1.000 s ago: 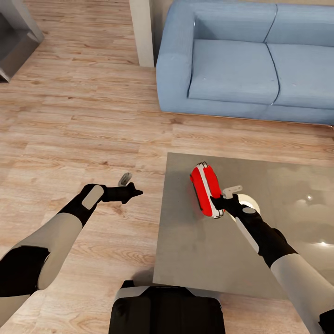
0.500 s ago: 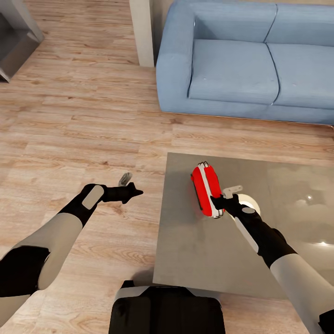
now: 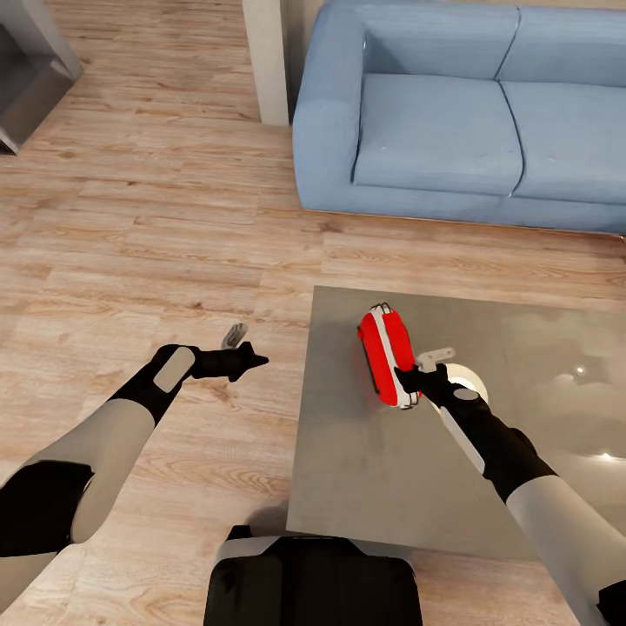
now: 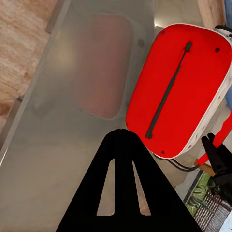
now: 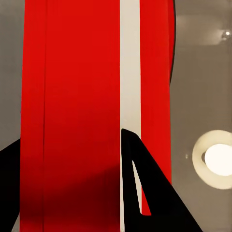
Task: Turn on the radio receiver that's on the table in the living room.
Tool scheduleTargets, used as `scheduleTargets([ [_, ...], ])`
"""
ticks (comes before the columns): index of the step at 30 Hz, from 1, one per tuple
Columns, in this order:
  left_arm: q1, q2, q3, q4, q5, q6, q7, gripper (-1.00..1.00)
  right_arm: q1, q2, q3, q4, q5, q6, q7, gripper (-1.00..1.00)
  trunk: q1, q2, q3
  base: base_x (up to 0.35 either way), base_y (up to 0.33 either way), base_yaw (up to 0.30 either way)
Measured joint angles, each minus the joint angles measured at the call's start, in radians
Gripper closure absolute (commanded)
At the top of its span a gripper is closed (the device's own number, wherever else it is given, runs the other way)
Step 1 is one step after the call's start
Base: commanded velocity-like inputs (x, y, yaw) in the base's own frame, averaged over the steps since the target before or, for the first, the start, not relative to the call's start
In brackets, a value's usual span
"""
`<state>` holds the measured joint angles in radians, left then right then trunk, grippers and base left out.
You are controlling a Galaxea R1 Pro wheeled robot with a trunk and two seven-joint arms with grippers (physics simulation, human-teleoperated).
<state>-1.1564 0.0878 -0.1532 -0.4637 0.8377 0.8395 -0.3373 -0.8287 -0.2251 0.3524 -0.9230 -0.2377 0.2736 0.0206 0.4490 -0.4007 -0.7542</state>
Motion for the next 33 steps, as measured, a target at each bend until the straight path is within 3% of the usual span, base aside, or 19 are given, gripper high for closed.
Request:
scheduleTargets([
  [15,0.0,0.0,0.002,-0.006,-0.002,0.003,0.002,1.0,0.0,-0.001,0.005,-0.013,0.016,-0.012,0.003,1.0,0.001,0.001,0.0,0.0,0.0,0.0],
  [22,0.0,0.0,0.004,-0.007,-0.002,0.003,0.003,1.0,0.0,-0.022,0.004,-0.048,0.027,0.028,0.001,1.0,0.001,0.001,0.0,0.0,0.0,0.0],
  [33,0.0,0.0,0.005,-0.007,-0.002,0.003,0.003,1.0,0.0,-0.026,0.007,-0.106,0.028,0.089,-0.015,1.0,0.001,0.001,0.0,0.0,0.0,0.0],
])
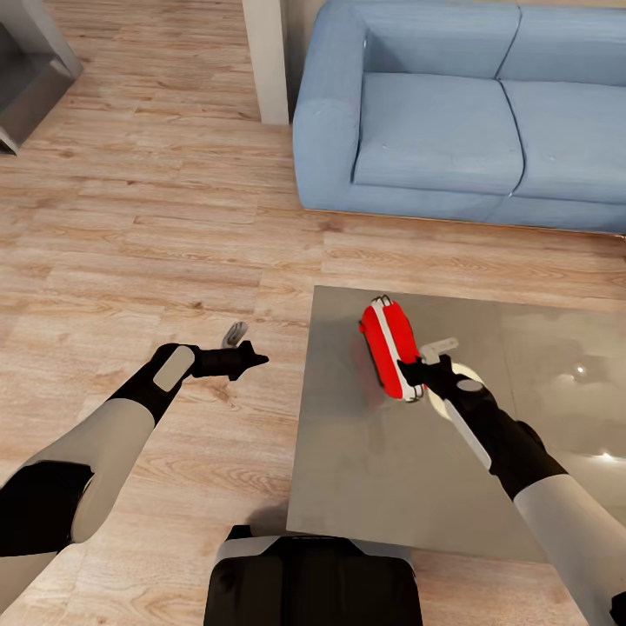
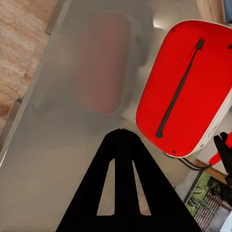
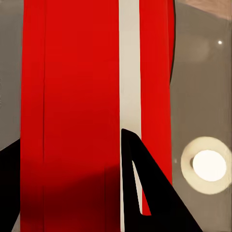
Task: Turn on the radio receiver that's on the table in the living room.
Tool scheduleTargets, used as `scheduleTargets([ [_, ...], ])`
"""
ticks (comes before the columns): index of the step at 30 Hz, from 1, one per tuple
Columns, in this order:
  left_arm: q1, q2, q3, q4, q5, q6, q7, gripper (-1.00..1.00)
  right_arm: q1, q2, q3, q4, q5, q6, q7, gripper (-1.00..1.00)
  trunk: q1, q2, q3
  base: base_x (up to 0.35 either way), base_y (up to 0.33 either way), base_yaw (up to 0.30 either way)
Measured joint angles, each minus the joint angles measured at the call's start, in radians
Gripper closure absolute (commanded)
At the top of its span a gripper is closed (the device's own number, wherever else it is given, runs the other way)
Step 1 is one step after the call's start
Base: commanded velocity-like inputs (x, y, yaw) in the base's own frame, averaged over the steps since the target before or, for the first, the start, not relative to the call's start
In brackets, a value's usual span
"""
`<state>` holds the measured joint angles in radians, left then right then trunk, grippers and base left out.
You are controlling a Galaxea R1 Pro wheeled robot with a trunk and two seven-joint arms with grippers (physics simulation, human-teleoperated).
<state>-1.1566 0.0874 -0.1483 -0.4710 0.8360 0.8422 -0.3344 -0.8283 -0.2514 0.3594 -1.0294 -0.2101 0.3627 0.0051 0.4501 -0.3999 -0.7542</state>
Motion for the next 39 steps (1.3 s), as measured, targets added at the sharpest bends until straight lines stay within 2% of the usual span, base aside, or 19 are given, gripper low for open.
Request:
scheduleTargets([
  [4,0.0,0.0,0.0,0.0,0.0,0.0,0.0,1.0,0.0,0.001,0.0,-0.021,-0.001,0.022,-0.022,1.0,0.0,0.0,0.0,0.0,0.0,0.0],
  [5,0.0,0.0,0.001,0.0,0.0,0.0,0.0,1.0,0.0,0.001,-0.001,-0.024,0.004,0.076,-0.047,1.0,0.0,0.0,0.0,0.0,0.0,0.0],
  [6,0.0,0.0,0.001,0.0,0.0,0.0,0.0,1.0,0.0,0.001,-0.001,-0.019,0.01,0.186,-0.053,1.0,0.0,0.0,0.0,0.0,0.0,0.0],
  [7,0.0,0.0,0.001,0.0,0.0,0.0,0.0,1.0,-0.001,0.001,-0.002,-0.026,0.01,0.197,-0.054,1.0,0.0,0.0,0.0,0.0,0.0,0.0],
  [12,0.0,0.0,0.001,0.0,0.0,0.0,0.0,1.0,0.0,0.002,0.001,-0.028,-0.005,0.199,-0.068,1.0,0.0,0.0,0.0,0.0,0.0,0.0],
  [29,0.0,0.0,0.0,0.0,0.0,0.0,0.0,1.0,0.0,0.011,-0.003,-0.02,0.009,0.188,-0.077,1.0,0.0,0.0,0.0,0.0,0.0,0.0],
  [30,0.0,0.0,0.001,0.0,0.0,0.0,0.0,1.0,0.0,0.011,-0.003,-0.019,0.01,0.186,-0.077,-1.0,-0.001,0.0,0.0,0.0,0.0,0.0],
  [31,0.0,0.0,0.001,0.0,0.0,0.0,0.0,1.0,0.0,0.01,-0.005,0.01,0.034,0.187,-0.079,-1.0,0.0,0.0,0.0,0.0,0.0,0.0],
  [39,0.0,0.0,0.001,0.0,0.0,0.0,0.0,1.0,0.0,0.011,-0.005,0.022,0.035,0.18,-0.079,-1.0,0.0,0.0,0.0,0.0,0.0,0.0],
])
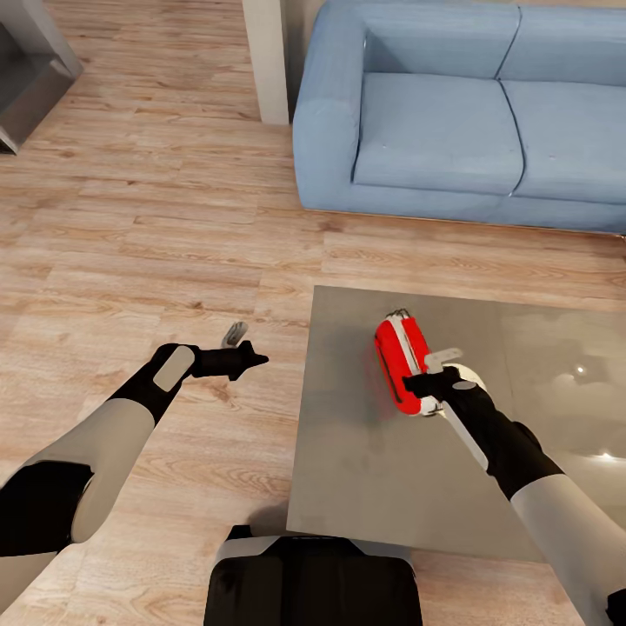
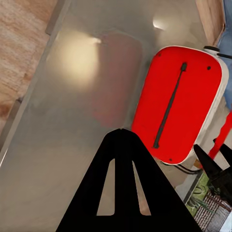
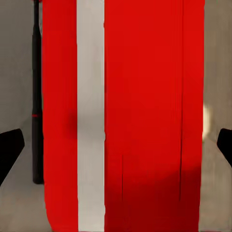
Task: Turn on the radio receiver that's on the table in the living room.
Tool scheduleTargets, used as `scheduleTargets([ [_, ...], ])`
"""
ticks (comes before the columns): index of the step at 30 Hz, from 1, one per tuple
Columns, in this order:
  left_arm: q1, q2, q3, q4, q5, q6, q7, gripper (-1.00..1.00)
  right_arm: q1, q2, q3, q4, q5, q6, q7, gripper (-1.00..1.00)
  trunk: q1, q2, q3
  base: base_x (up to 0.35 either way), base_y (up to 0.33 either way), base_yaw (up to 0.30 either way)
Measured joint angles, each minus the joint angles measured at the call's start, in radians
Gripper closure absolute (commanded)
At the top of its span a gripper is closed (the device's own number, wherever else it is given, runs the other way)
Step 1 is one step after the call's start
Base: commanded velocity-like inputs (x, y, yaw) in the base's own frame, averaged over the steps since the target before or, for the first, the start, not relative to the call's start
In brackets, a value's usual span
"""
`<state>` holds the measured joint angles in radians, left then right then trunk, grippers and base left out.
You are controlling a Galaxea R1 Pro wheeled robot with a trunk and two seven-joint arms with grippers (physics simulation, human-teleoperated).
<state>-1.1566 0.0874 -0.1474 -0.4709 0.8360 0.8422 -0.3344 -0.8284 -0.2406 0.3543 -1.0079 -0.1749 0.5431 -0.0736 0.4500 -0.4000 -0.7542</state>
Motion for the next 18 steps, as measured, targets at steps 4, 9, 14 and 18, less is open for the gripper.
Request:
scheduleTargets([
  [4,0.0,0.0,0.0,0.0,0.0,0.0,0.0,1.0,0.0,0.0,0.0,0.0,0.0,0.0,0.0,-1.0,0.0,0.0,0.0,0.0,0.0,0.0],
  [9,0.0,0.0,0.0,0.0,0.0,0.0,0.0,1.0,0.0,-0.002,0.0,0.0,0.001,0.001,0.002,-1.0,0.0,0.0,0.0,0.0,0.0,0.0],
  [14,0.0,0.0,-0.001,-0.001,0.0,0.001,0.0,1.0,0.0,-0.008,-0.001,-0.034,0.001,0.003,0.009,-1.0,0.0,0.0,0.0,0.0,0.0,0.0],
  [18,0.0,0.0,-0.002,-0.021,0.0,0.0,0.0,1.0,0.0,-0.014,0.0,-0.096,0.002,0.012,0.012,-1.0,0.0,0.0,0.0,0.0,0.0,0.0],
])
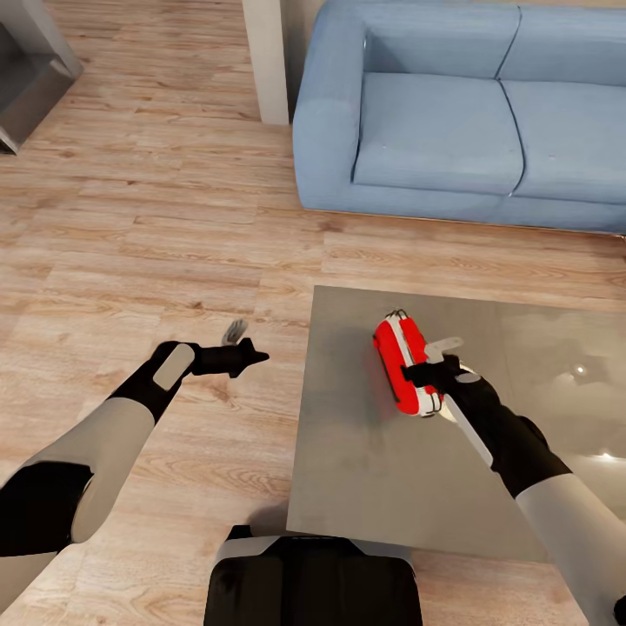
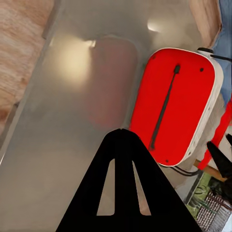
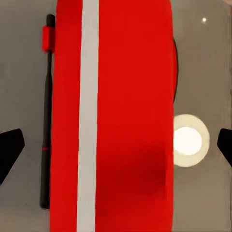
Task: Turn on the radio receiver that's on the table in the living room.
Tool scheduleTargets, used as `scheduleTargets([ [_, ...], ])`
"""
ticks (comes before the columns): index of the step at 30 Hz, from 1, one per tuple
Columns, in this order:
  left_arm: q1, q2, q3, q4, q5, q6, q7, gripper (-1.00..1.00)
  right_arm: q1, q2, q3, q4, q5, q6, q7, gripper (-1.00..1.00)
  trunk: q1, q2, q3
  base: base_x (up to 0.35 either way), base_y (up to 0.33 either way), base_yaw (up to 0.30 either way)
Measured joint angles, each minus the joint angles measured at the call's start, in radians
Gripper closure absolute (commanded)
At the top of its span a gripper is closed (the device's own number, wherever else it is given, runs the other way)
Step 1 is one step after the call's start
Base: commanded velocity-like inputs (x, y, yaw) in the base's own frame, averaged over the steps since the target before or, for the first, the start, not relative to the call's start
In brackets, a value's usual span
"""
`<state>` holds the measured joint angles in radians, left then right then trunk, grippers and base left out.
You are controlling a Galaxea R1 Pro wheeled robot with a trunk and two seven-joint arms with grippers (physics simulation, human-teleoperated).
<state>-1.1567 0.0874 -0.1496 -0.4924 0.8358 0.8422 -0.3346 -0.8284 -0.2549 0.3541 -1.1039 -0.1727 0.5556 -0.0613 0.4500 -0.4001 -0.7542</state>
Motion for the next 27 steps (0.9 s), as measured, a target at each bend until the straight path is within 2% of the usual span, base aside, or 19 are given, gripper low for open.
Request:
scheduleTargets([
  [2,0.0,0.0,-0.001,-0.021,-0.005,0.001,0.002,1.0,0.0,-0.019,0.0,-0.028,0.0,0.003,0.0,-1.0,0.0,0.0,0.0,0.0,0.0,0.0],
  [5,0.0,0.0,-0.001,-0.035,-0.008,0.003,0.003,1.0,0.0,-0.03,0.0,-0.04,0.0,0.004,-0.002,-1.0,0.0,0.0,0.0,-0.045,0.0,0.0],
  [14,0.0,-0.001,-0.002,-0.046,-0.01,0.045,0.006,1.0,0.0,-0.034,0.0,-0.043,-0.001,0.004,-0.003,-1.0,0.0,0.0,0.0,-0.308,0.0,0.0],
  [27,0.0,-0.002,-0.002,-0.046,-0.01,0.048,0.005,1.0,0.0,-0.035,0.0,-0.051,-0.001,0.004,-0.005,-1.0,0.0,0.0,0.0,-0.346,0.0,0.0],
])
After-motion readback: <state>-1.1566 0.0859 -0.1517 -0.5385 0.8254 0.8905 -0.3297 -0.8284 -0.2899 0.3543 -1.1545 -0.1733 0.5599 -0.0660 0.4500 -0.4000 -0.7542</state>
